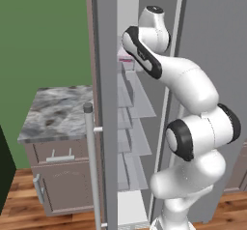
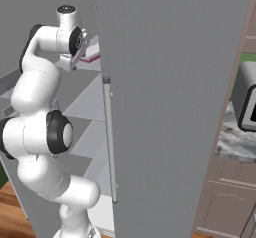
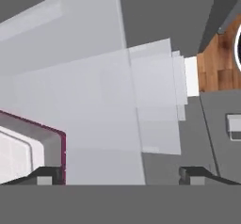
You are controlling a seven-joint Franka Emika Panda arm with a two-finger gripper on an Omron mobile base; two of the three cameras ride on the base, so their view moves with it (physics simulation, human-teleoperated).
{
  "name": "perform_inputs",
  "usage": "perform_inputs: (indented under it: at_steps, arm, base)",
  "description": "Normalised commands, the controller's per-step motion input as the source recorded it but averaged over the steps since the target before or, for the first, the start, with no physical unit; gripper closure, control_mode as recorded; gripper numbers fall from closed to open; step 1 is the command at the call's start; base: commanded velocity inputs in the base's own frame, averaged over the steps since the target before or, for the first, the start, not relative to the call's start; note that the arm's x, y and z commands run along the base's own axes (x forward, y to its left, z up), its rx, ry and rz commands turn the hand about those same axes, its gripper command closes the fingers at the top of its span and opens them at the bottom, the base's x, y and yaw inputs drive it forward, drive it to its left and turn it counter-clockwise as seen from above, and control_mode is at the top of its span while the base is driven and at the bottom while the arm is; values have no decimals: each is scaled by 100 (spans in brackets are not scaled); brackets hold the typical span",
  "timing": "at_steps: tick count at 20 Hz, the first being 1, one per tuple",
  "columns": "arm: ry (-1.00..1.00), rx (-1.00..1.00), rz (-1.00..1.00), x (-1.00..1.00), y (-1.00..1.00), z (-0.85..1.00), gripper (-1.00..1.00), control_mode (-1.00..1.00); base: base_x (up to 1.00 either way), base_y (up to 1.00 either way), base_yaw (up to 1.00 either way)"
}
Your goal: The ice cube tray has been filled with water. Take the tray and place it in the freezer to make ice. Close the freezer door after placing the tray.
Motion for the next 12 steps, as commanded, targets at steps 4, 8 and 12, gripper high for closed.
perform_inputs:
  at_steps: [4,8,12]
  arm:
    - [-2,-6,0,-75,-10,-41,-100,-100]
    - [-1,0,0,-100,-20,7,-100,-100]
    - [-1,0,0,-100,-27,16,-100,-100]
  base:
    - [0,0,0]
    - [0,0,0]
    - [0,0,0]
